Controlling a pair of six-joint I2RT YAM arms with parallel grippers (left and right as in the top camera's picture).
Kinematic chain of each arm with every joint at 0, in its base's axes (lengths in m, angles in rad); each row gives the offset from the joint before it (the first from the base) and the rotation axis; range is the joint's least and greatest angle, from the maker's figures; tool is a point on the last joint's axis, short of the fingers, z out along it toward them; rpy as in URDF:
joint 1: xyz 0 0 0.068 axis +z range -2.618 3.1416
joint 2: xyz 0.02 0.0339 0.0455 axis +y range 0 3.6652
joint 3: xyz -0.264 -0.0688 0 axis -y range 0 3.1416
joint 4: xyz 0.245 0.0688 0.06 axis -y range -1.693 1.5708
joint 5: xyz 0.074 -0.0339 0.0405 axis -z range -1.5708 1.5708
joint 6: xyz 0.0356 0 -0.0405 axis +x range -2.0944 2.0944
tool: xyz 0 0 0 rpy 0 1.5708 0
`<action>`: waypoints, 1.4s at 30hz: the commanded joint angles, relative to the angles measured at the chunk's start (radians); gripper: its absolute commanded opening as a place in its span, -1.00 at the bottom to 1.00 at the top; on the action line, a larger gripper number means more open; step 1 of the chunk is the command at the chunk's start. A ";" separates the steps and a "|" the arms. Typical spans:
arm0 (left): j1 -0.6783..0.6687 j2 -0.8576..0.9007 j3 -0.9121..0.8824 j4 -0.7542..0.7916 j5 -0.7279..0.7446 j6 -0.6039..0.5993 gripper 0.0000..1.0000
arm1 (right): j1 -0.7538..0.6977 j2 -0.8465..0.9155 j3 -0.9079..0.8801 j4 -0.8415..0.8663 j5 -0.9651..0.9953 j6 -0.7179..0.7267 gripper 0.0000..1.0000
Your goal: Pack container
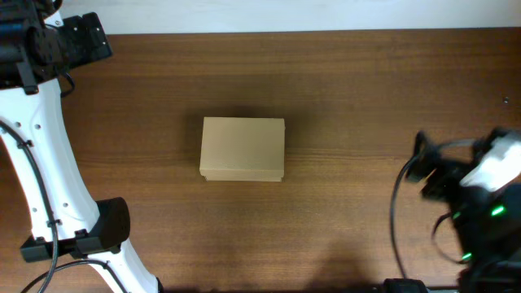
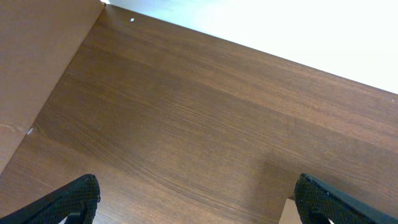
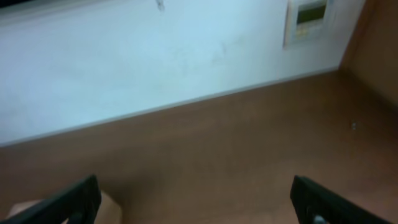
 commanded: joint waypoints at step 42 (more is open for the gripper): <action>0.002 -0.011 0.009 -0.001 -0.007 0.005 1.00 | 0.003 -0.626 -1.012 0.605 -0.032 0.003 0.98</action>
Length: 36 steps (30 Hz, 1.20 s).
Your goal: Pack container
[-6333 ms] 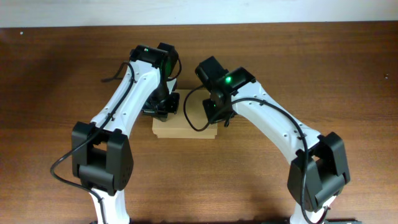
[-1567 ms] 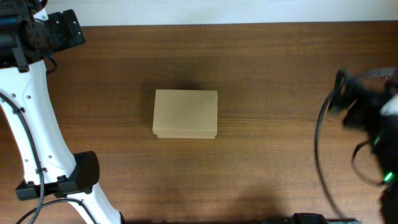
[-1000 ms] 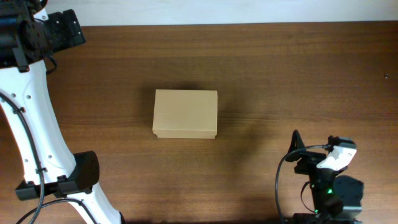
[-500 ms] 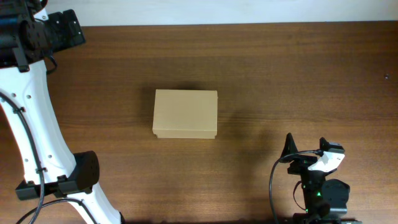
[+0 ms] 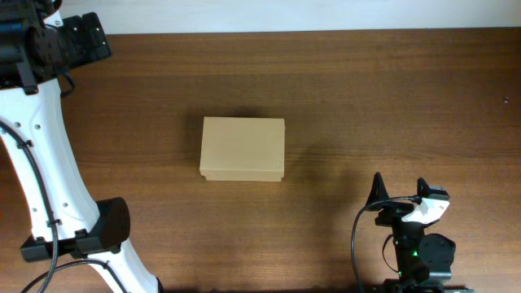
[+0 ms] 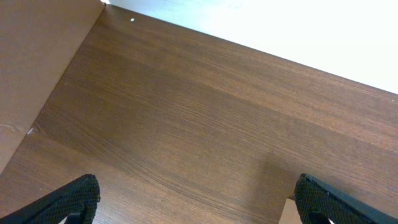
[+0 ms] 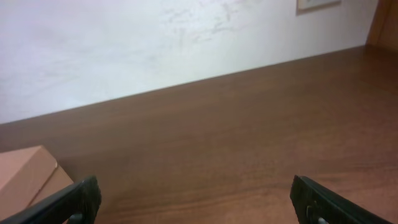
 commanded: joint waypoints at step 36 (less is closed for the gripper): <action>-0.152 -0.794 -0.958 0.354 -0.029 0.008 1.00 | 0.003 -0.013 -0.023 0.021 -0.013 -0.001 0.98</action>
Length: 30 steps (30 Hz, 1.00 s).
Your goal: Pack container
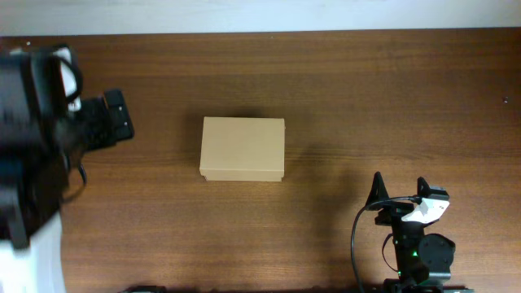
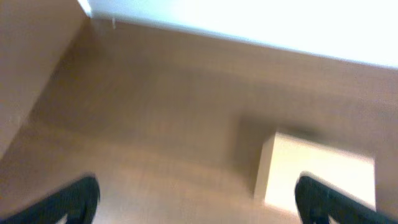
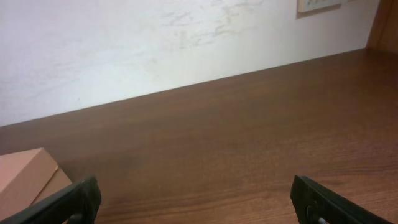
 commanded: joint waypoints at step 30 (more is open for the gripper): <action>-0.004 -1.216 -1.955 2.036 -0.051 0.009 1.00 | 0.003 -0.013 -0.014 0.004 -0.013 -0.001 0.98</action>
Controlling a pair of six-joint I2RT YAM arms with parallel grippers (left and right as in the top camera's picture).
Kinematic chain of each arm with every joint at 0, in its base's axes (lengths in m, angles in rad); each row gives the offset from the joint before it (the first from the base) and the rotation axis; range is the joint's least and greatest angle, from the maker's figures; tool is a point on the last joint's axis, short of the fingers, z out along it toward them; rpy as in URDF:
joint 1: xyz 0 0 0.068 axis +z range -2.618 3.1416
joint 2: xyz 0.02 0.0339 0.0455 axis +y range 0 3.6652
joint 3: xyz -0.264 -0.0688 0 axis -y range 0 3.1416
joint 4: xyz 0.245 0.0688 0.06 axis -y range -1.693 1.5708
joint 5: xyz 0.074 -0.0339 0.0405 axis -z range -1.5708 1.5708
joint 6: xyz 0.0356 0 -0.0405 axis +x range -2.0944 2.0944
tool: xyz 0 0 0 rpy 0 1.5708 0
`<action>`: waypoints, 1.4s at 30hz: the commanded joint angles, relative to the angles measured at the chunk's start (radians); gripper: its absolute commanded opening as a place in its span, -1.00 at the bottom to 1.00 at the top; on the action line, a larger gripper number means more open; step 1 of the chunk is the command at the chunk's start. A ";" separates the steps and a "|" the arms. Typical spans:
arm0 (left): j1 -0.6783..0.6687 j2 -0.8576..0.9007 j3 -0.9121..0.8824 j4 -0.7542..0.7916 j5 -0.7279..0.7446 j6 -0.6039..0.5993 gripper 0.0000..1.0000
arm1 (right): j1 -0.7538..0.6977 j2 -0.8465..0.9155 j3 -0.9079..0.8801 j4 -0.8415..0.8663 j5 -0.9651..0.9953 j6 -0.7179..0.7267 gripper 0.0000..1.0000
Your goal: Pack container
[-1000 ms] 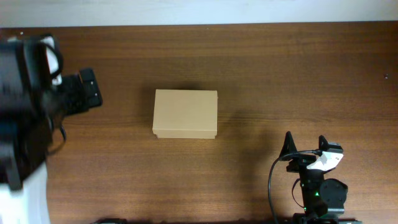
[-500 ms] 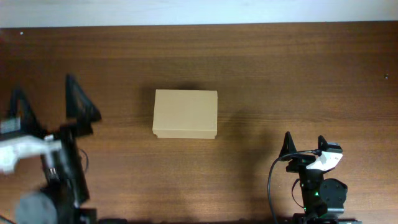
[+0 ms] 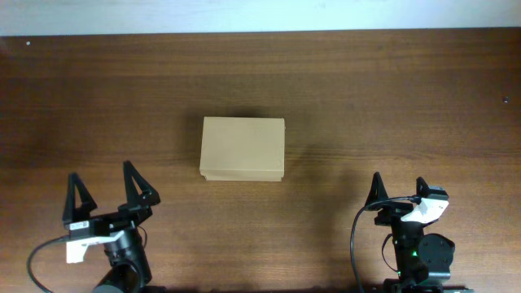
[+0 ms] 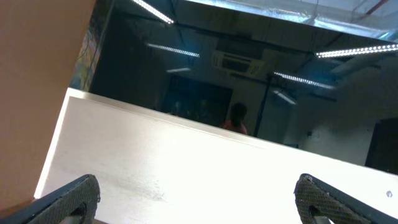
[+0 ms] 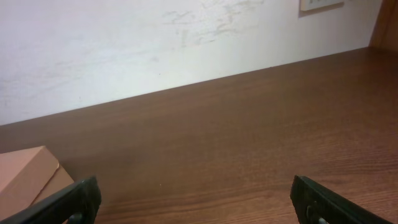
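Observation:
A closed tan cardboard box (image 3: 242,148) lies in the middle of the brown table; its corner (image 5: 28,174) shows at the lower left of the right wrist view. My left gripper (image 3: 106,194) is folded back at the near left edge, open, fingers pointing up at the wall (image 4: 199,193) with nothing between them. At the near right edge my right gripper (image 3: 399,194) is also folded back and open, empty, aimed across the table top (image 5: 193,199). The left wrist view shows no box.
The brown wooden table (image 3: 407,98) runs to a white wall (image 5: 155,43) along its far side. A dark window with reflected ceiling lights (image 4: 236,74) fills the top of the left wrist view. A wall plate (image 5: 320,4) sits at the upper right.
My left arm has gone from the left side of the table, level with the box, to a folded pose at the near left edge, its camera now on the wall. Right arm and box unchanged.
First my left arm stood raised at the far left and my right arm was at the right side, blurred. Then the right arm sat folded at the near right edge. After that the left arm was at mid-left, and now it is folded too. The box has stayed put.

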 commanded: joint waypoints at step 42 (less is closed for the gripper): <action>-0.002 -0.138 -0.045 -0.689 -0.011 0.009 1.00 | 0.003 -0.011 -0.010 0.004 -0.005 -0.001 0.98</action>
